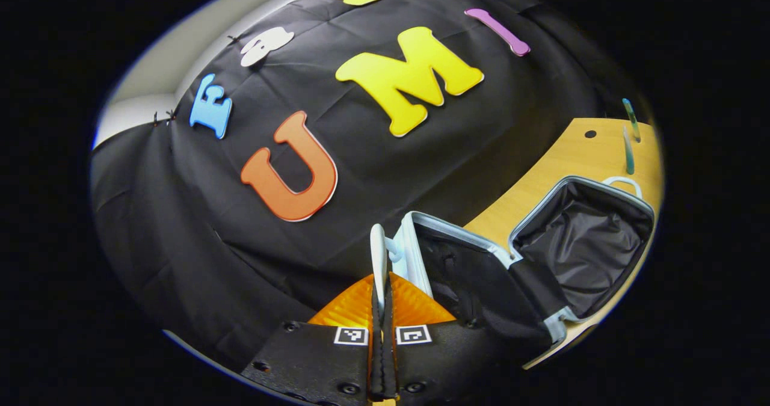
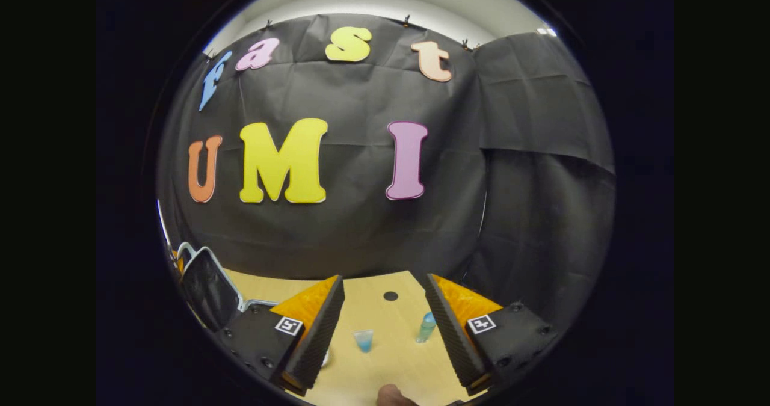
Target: First open the suitcase, pack the skin care products into it, and then close the suitcase.
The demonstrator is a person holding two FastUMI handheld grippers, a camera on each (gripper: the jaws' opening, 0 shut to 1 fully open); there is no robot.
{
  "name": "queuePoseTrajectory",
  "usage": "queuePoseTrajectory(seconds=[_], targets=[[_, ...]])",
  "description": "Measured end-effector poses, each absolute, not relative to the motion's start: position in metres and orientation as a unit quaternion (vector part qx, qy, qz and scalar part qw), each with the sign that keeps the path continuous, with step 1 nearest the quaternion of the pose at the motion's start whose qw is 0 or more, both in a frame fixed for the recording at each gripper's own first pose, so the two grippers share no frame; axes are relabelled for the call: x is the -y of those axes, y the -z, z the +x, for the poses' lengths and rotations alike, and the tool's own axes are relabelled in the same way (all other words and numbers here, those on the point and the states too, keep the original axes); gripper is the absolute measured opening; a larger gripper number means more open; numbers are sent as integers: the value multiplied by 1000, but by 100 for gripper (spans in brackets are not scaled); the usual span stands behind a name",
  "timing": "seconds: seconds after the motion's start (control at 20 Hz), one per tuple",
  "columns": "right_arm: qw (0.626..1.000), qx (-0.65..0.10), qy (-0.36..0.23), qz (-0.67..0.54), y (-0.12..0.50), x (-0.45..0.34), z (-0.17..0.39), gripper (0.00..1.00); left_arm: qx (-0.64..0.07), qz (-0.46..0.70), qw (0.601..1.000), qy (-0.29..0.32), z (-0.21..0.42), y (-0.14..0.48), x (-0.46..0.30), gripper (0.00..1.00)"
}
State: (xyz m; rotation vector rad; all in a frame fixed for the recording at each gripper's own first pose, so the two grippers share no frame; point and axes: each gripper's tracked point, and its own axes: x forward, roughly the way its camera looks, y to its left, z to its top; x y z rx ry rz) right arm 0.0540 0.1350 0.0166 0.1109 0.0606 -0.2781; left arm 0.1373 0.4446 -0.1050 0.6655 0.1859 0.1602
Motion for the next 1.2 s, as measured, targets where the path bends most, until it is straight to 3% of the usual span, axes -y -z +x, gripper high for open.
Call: queuePoseTrajectory(seconds=[0.4, 0.75, 0.9, 1.05, 1.15, 1.2], targets=[[988, -44, 149, -7, -10, -117, 39, 80, -199, 230, 950, -71, 143, 215, -533, 4], [987, -75, 142, -27, 8, -122, 32, 80, -257, 117, 958, -54, 138, 299, -551, 8], [987, -81, 138, -28, 16, -121, 32, 81, -266, 116, 954, -76, 135, 303, -560, 28], [989, -68, 123, -52, 16, -124, 34, 80, -227, 91, 968, -65, 133, 264, -539, 38], [991, -54, 103, -68, 14, -131, 37, 80, -206, 108, 971, -60, 130, 232, -517, 70], [992, -48, 92, -73, 15, -133, 37, 80, -191, 114, 973, -58, 129, 215, -503, 76]])
